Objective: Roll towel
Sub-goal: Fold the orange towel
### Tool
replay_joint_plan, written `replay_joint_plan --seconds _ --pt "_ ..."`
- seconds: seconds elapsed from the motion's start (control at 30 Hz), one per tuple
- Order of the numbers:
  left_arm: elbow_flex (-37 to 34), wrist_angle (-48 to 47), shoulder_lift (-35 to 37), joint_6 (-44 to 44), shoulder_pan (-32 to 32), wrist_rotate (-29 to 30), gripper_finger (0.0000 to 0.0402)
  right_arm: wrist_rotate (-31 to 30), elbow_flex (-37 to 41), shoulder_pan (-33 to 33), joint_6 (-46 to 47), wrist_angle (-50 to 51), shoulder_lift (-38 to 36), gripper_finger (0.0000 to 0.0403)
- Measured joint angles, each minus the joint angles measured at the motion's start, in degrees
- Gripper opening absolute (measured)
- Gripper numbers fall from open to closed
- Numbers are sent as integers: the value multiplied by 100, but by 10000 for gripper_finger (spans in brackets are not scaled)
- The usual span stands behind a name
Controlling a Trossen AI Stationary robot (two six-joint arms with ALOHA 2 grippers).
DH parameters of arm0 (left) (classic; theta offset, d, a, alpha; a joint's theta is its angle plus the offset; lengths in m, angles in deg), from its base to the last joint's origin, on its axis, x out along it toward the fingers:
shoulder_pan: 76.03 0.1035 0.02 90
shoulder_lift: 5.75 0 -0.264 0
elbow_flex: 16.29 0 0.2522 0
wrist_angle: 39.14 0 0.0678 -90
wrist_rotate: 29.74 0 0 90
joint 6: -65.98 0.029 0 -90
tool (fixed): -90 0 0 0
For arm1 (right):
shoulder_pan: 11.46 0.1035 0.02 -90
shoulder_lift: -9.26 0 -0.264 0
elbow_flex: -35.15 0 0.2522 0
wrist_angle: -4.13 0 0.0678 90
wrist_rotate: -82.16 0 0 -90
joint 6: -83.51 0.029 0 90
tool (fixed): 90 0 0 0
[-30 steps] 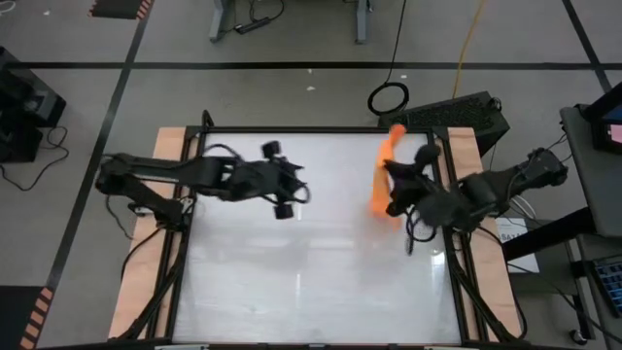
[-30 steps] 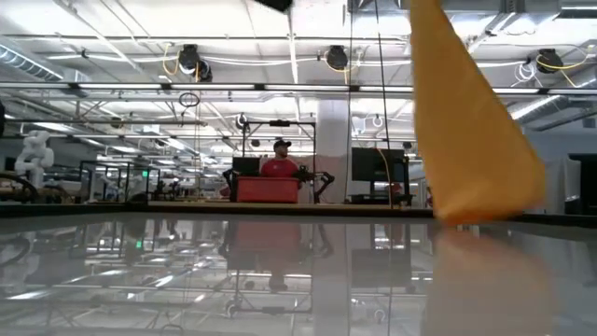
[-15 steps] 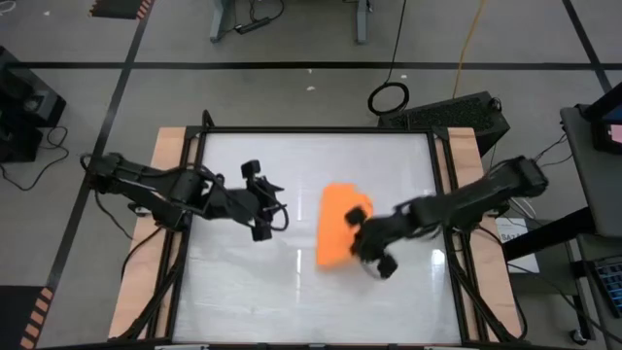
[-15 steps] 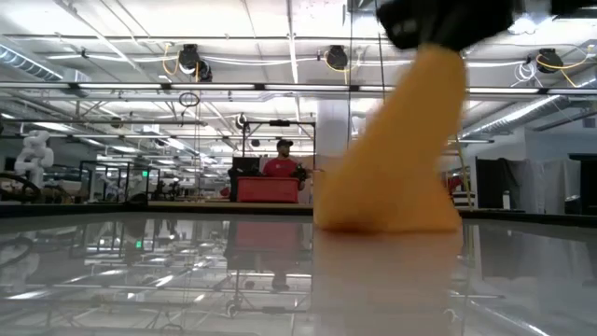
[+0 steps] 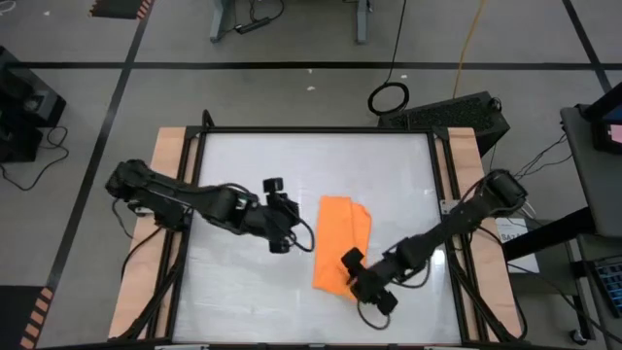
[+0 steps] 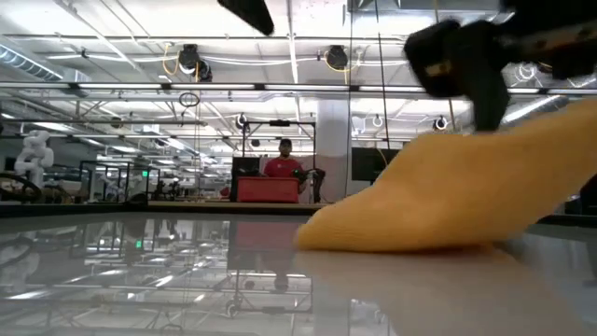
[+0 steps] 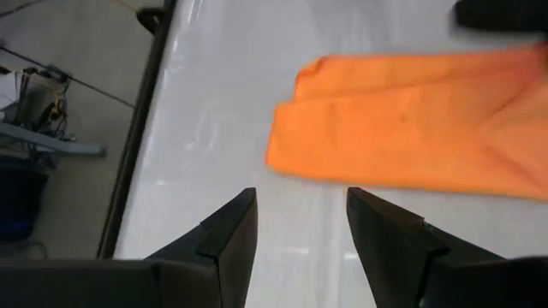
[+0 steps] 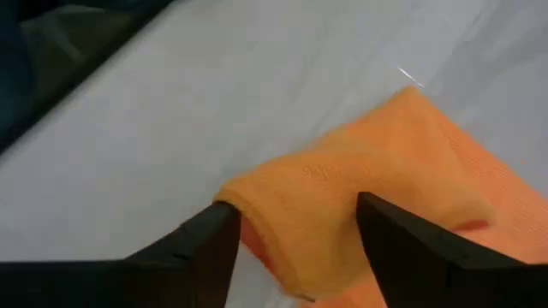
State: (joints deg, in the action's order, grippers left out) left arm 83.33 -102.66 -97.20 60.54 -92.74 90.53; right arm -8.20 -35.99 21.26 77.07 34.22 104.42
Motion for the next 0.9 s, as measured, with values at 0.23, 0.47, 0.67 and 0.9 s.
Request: replay_joint_plan --seconds 0.23,0.47,0.67,0.9 --pt "0 454 -1126 470 273 -337 187 -107 -277 564 127 17 -382 223" --pt "0 1795 -2283 1069 620 -1382 187 -1135 -280 757 387 694 -369 200" --pt "0 2364 -2798 1433 794 -1918 187 -2082 -87 685 1641 1325 -357 189" --pt "7 2923 -2890 1732 927 -2686 187 -2301 960 465 2562 376 -355 171"
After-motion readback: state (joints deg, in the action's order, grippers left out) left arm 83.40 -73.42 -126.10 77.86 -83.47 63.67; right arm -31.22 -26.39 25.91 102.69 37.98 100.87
